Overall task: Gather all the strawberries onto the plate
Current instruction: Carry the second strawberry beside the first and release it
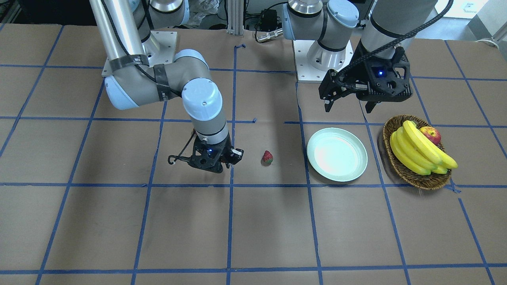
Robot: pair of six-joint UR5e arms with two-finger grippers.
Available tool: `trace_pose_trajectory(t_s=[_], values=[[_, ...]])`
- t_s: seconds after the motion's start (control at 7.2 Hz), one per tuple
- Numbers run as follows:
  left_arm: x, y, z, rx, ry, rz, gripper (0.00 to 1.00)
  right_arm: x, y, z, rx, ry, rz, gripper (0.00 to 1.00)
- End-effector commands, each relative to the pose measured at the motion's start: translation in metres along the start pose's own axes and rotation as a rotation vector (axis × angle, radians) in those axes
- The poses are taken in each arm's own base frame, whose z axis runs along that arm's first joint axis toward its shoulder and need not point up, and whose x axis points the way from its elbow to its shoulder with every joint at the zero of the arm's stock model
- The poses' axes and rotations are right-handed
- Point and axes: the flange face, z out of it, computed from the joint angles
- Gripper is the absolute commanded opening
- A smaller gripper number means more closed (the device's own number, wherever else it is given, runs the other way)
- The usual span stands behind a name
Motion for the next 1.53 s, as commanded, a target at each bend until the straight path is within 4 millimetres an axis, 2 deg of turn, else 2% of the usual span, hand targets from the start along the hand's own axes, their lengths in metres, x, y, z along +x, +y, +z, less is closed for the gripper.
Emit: trace_pose_trajectory(t_s=[0.0, 0.14, 0.28, 0.56, 0.69, 0.83, 0.97, 1.11, 1.25, 1.39], values=[[0.0, 0.0, 0.0, 0.0, 0.0, -0.001, 1.0, -0.044, 0.018, 0.02, -0.019, -0.017, -0.074, 0.06], [0.0, 0.0, 0.0, 0.0, 0.0, 0.0, 1.0, -0.044, 0.019, 0.022, -0.023, -0.014, -0.077, 0.18], [0.0, 0.0, 0.0, 0.0, 0.0, 0.0, 1.0, -0.042, 0.021, 0.024, -0.032, -0.007, -0.085, 0.99], [0.0, 0.0, -0.001, 0.002, 0.0, 0.0, 1.0, -0.04, 0.022, 0.014, -0.02, -0.001, -0.087, 1.0], [0.0, 0.0, -0.001, 0.002, 0.0, 0.0, 1.0, -0.037, 0.025, -0.003, -0.013, 0.006, -0.084, 1.0], [0.0, 0.0, -0.001, 0.002, 0.0, 0.0, 1.0, -0.018, 0.029, -0.01, -0.036, 0.085, -0.076, 1.0], [0.0, 0.001, 0.0, -0.001, 0.0, 0.0, 1.0, 0.01, 0.043, -0.015, -0.031, 0.203, -0.1, 1.0], [0.0, 0.001, 0.0, -0.002, 0.0, 0.0, 1.0, 0.034, 0.063, -0.012, -0.052, 0.23, -0.168, 1.0], [0.0, 0.002, 0.0, -0.002, -0.001, 0.0, 1.0, 0.059, 0.069, -0.012, -0.063, 0.261, -0.201, 1.0], [0.0, 0.003, 0.0, -0.002, -0.003, 0.002, 1.0, 0.075, 0.069, -0.015, -0.07, 0.274, -0.211, 1.0]])
